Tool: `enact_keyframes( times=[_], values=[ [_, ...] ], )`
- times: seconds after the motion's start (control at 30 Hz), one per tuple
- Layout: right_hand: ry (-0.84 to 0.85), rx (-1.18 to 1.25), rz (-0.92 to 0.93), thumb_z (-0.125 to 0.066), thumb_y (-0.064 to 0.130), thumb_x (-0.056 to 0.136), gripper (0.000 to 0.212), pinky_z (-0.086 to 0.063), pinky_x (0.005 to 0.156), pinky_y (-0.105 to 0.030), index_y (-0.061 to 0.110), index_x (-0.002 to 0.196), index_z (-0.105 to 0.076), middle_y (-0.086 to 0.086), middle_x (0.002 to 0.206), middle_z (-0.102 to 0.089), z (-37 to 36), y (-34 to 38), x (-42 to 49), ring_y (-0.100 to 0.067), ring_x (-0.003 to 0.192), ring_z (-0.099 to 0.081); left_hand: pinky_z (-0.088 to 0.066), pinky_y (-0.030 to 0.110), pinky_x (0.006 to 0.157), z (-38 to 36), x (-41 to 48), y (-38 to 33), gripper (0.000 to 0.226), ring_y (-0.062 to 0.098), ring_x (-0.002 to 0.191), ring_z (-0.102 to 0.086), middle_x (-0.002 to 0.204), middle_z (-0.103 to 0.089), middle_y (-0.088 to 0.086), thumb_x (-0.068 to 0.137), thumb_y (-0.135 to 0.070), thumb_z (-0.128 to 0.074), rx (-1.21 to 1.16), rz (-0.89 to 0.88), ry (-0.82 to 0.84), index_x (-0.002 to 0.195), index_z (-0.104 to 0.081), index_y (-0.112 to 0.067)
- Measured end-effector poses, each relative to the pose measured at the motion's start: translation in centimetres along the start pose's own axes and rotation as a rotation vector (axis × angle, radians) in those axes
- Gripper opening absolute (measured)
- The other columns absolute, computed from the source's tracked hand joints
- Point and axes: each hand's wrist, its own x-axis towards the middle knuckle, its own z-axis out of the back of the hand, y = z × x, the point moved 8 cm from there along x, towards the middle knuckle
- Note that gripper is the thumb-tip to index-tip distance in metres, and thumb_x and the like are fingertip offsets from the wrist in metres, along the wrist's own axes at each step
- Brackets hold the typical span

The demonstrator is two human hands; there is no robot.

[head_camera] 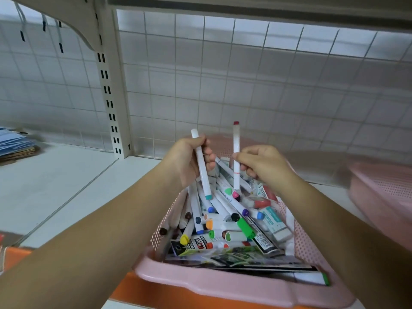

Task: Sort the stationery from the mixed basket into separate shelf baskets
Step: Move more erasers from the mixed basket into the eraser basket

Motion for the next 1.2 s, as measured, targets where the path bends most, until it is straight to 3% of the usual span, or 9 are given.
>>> enact_keyframes(
  times=[0.27, 0.43, 0.53, 0.6, 0.73, 0.83, 0.9, 1.07, 1.2],
  values=[
    [-0.042, 0.232, 0.103, -0.064, 0.003, 0.083, 0.015, -0.036, 0.040, -0.015, 0.014, 0.073, -0.064, -0.006, 0.068, -0.064, 0.6, 1.4, -0.6, -0.005, 0.041, -0.045, -0.048, 0.018, 0.041, -0.1, 0.2, 0.3, 0.030, 0.013, 0.040, -0.055, 0.046, -0.053, 0.001, 0.098, -0.018, -0.039, 0.032, 0.024, 0.007, 0.072, -0.051, -0.008],
    [0.003, 0.073, 0.395, -0.067, -0.003, 0.080, 0.029, -0.048, 0.064, -0.007, 0.022, 0.094, -0.067, 0.012, 0.083, -0.066, -0.3, 4.0, -2.1, 0.008, 0.070, -0.062, -0.057, 0.028, 0.054, 0.1, 0.3, 0.6, 0.027, 0.021, 0.056, -0.066, 0.063, -0.065, 0.012, 0.099, -0.017, -0.041, 0.029, 0.036, -0.046, 0.084, -0.056, -0.001],
    [0.056, -0.040, 0.499, -0.066, -0.006, 0.079, 0.039, -0.051, 0.070, -0.012, 0.026, 0.101, -0.067, 0.009, 0.090, -0.068, -1.8, 4.5, -2.5, 0.001, 0.078, -0.062, -0.057, 0.030, 0.049, 0.2, 0.3, 0.6, 0.021, 0.022, 0.054, -0.066, 0.066, -0.064, 0.013, 0.098, -0.012, -0.042, -0.087, 0.044, -0.060, 0.085, -0.054, -0.002],
    [0.023, -0.137, 0.537, -0.064, -0.008, 0.080, 0.045, -0.052, 0.070, -0.017, 0.027, 0.108, -0.067, 0.007, 0.090, -0.068, -2.2, 4.4, -2.3, -0.004, 0.078, -0.061, -0.057, 0.032, 0.057, 0.7, 0.5, 0.3, 0.017, 0.024, 0.065, -0.065, 0.073, -0.063, 0.013, 0.098, -0.011, -0.042, -0.138, 0.019, -0.101, 0.088, -0.053, -0.003],
    [-0.124, -0.547, 0.404, -0.057, -0.007, 0.081, 0.050, -0.051, 0.073, -0.030, 0.024, 0.120, -0.063, 0.008, 0.094, -0.062, -1.4, 2.9, -0.4, -0.009, 0.078, -0.054, -0.053, 0.041, 0.076, 1.4, 0.3, -0.7, 0.024, 0.026, 0.083, -0.062, 0.083, -0.062, 0.013, 0.100, -0.013, -0.037, -0.289, -0.053, -0.158, 0.081, -0.048, -0.007],
    [0.045, -0.807, 0.129, -0.053, -0.001, 0.085, 0.037, -0.044, 0.064, -0.025, 0.017, 0.116, -0.065, -0.004, 0.103, -0.066, -2.0, -1.0, 1.1, -0.014, 0.070, -0.054, -0.055, 0.036, 0.059, 2.3, 0.4, -1.1, 0.022, 0.021, 0.072, -0.065, 0.079, -0.059, 0.008, 0.100, -0.017, -0.040, -0.335, -0.102, -0.195, 0.081, -0.048, -0.010],
    [0.148, -0.950, 0.034, -0.052, 0.003, 0.086, 0.028, -0.042, 0.065, -0.025, 0.010, 0.110, -0.065, -0.009, 0.102, -0.064, -2.9, -2.8, 1.5, -0.022, 0.080, -0.058, -0.055, 0.032, 0.054, 2.8, 0.6, -1.1, 0.020, 0.017, 0.061, -0.061, 0.075, -0.053, 0.004, 0.100, -0.022, -0.042, -0.301, -0.125, -0.211, 0.083, -0.047, -0.013],
    [0.150, -1.059, 0.009, -0.055, 0.009, 0.090, 0.019, -0.040, 0.068, -0.026, 0.010, 0.107, -0.061, -0.008, 0.102, -0.061, -3.2, -3.2, 2.2, -0.021, 0.079, -0.050, -0.041, 0.024, 0.050, 2.2, 0.7, -1.3, 0.020, 0.012, 0.049, -0.037, 0.059, -0.038, 0.000, 0.101, -0.027, -0.038, -0.219, -0.150, -0.172, 0.087, -0.046, -0.014],
    [0.206, -1.157, 0.015, -0.051, 0.004, 0.088, 0.010, -0.037, 0.064, -0.026, 0.011, 0.092, -0.056, -0.003, 0.080, -0.051, -3.6, -3.1, 2.0, -0.020, 0.076, -0.049, -0.050, 0.021, 0.048, 1.2, 0.3, -0.9, 0.009, 0.009, 0.052, -0.045, 0.067, -0.045, 0.001, 0.097, -0.006, -0.041, -0.193, -0.101, -0.053, 0.097, -0.050, -0.009]
  ],
)
